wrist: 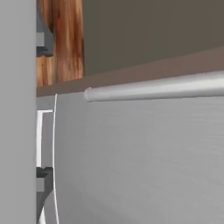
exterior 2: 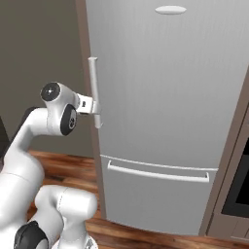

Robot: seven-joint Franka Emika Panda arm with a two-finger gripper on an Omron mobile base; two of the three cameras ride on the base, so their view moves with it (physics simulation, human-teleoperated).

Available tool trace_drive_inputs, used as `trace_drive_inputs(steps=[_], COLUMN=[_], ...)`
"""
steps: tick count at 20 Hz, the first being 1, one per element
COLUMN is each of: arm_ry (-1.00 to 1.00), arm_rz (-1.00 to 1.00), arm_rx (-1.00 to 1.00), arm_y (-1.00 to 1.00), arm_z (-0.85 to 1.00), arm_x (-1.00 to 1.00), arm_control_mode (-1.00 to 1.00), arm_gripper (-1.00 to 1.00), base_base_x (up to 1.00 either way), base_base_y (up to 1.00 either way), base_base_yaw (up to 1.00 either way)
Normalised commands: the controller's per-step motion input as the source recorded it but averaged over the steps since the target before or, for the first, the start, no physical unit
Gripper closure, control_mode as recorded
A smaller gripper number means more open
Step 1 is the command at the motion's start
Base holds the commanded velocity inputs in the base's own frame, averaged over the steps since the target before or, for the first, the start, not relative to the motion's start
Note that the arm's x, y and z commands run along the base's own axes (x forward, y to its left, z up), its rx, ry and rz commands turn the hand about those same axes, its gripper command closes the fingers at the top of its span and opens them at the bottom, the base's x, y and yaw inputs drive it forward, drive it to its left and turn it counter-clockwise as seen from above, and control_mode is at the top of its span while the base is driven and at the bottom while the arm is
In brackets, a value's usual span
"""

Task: Open the fridge, remove the banana, broccoli, and chicken drumstick, and place them on any counter.

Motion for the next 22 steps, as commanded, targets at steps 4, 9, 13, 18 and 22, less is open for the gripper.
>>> trace_drive_inputs(steps=[4,9,13,18,22], arm_ry=[0.00,0.00,-0.01,-0.04,-0.05], arm_rz=[0.00,-0.04,-0.08,-0.06,-0.01], arm_rx=[0.00,0.00,0.00,0.00,0.00], arm_y=[0.33,0.17,0.00,0.00,0.00], arm_z=[0.00,0.00,-0.01,-0.05,-0.12], arm_x=[0.25,0.30,0.36,0.49,0.66], arm_control_mode=[-1.00,-1.00,-1.00,-1.00,-1.00], arm_gripper=[-1.00,-1.00,-1.00,-1.00,-1.00], base_base_x=[0.00,0.00,0.00,0.00,0.00], base_base_y=[0.00,0.00,0.00,0.00,0.00], base_base_yaw=[0.00,0.00,0.00,0.00,0.00])
